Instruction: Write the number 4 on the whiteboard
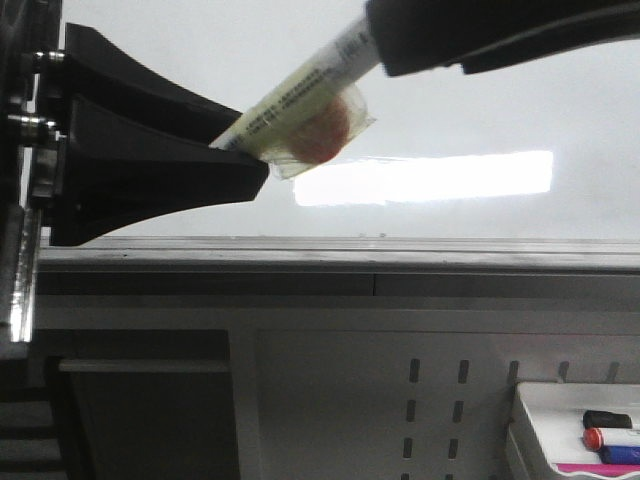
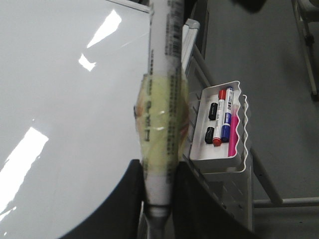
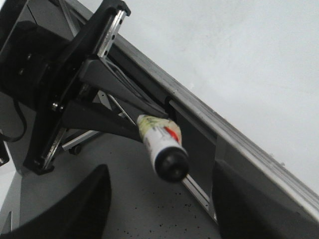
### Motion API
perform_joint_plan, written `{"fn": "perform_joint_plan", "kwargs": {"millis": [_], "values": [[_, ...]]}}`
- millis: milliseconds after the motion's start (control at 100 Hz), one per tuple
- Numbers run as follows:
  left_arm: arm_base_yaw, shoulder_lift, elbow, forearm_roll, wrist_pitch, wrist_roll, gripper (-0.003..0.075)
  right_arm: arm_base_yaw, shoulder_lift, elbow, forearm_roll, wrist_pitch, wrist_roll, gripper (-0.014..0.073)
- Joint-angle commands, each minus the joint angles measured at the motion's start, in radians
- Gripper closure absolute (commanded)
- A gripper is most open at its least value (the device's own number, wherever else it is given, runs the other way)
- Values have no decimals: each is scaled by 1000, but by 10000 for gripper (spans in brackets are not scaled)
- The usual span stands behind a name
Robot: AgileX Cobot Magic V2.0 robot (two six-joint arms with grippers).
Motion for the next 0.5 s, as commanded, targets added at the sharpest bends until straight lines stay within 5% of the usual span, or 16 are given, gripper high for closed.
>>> {"fn": "perform_joint_plan", "kwargs": {"millis": [0,280,490], "values": [[-5,-24,-21,-28,-74,-11,741,2,32,-48,2,-117,-9,189],[-5,-24,-21,-28,-75,-11,741,2,107,-70,2,-150,-9,309],[-5,-24,-21,-28,-67,-11,731,2,109,-70,2,-147,-9,664]]}}
